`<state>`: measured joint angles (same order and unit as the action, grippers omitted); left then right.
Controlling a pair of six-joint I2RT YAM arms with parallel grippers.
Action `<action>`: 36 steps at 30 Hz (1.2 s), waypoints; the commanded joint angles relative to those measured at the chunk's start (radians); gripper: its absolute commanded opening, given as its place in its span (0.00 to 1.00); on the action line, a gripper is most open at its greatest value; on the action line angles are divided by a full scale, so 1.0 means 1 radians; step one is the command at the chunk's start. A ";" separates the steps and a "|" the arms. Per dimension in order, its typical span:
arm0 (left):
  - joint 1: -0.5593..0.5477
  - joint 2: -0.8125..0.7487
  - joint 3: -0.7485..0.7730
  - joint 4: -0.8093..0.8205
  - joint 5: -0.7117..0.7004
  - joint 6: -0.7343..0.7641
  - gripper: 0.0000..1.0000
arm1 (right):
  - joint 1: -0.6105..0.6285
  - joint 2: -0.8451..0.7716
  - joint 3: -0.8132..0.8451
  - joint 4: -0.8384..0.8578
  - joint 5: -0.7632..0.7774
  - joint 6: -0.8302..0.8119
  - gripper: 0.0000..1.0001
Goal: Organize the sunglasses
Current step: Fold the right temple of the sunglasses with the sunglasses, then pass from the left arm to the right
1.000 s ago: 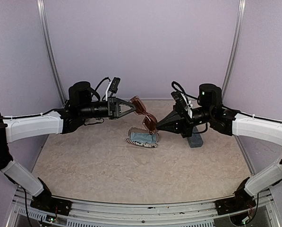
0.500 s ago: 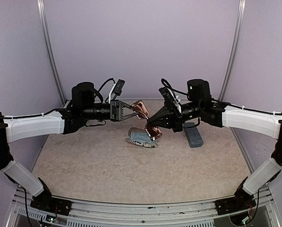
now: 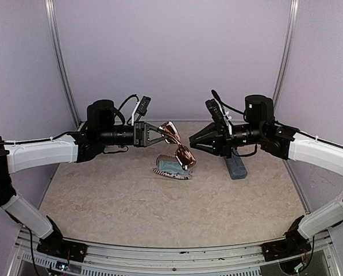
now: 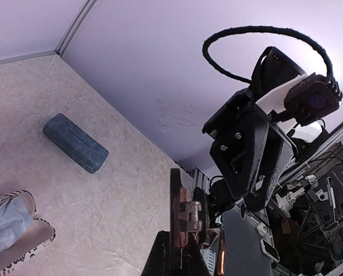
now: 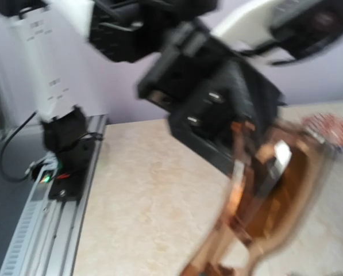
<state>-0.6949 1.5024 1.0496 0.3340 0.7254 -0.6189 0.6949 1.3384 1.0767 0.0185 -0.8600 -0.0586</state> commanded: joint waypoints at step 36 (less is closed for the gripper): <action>0.003 -0.079 -0.018 0.071 -0.003 0.040 0.00 | -0.032 0.066 -0.063 0.135 -0.045 0.426 0.00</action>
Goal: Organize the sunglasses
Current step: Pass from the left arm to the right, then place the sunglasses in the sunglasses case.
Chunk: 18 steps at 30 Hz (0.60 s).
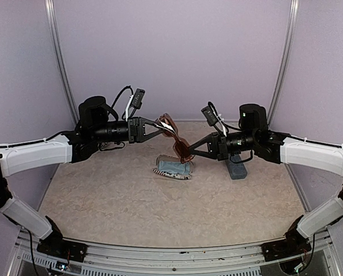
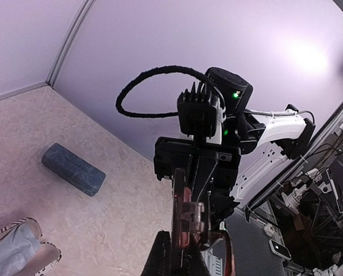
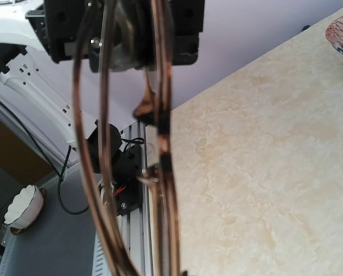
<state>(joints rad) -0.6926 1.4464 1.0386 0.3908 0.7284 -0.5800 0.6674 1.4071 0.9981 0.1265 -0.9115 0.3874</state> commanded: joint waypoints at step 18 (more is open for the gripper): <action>0.144 -0.164 -0.167 -0.106 -0.185 -0.025 0.48 | -0.105 0.037 0.167 -0.384 0.274 -0.353 0.00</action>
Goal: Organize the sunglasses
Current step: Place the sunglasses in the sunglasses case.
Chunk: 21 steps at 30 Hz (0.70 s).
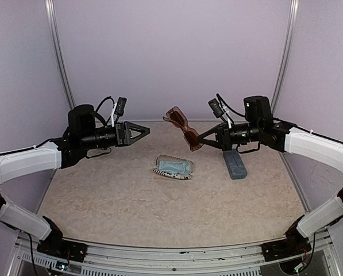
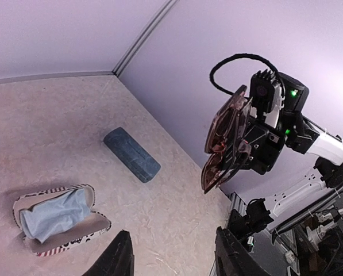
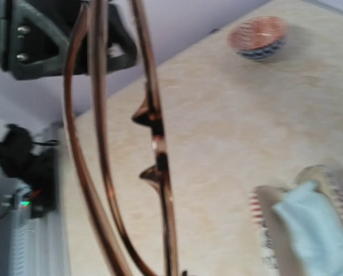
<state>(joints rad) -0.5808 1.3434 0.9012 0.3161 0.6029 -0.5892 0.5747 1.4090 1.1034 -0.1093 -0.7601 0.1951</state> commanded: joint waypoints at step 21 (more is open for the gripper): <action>0.103 -0.214 -0.075 -0.278 -0.213 0.045 0.65 | -0.003 0.537 0.511 -0.550 0.342 -0.574 0.00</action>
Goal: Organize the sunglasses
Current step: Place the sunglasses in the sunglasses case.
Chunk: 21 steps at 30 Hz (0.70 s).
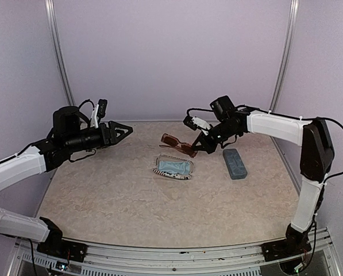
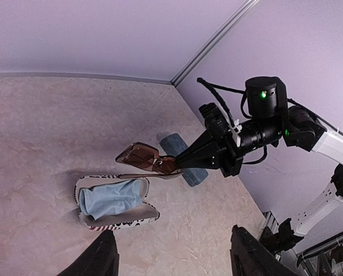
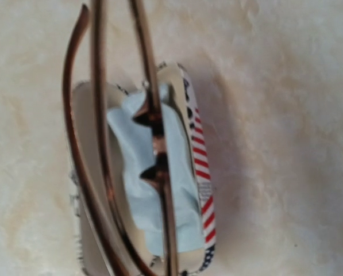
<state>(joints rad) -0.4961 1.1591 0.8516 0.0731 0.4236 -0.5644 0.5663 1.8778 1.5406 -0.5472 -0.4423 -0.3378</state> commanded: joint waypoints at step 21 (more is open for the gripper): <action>0.028 -0.079 -0.080 -0.032 -0.016 -0.005 0.71 | 0.052 0.349 0.309 -0.246 0.039 -0.049 0.00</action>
<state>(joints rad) -0.4770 1.1030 0.7856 0.0498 0.4107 -0.5713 0.6125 2.1849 1.8069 -0.7387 -0.4053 -0.3805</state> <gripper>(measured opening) 0.706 0.009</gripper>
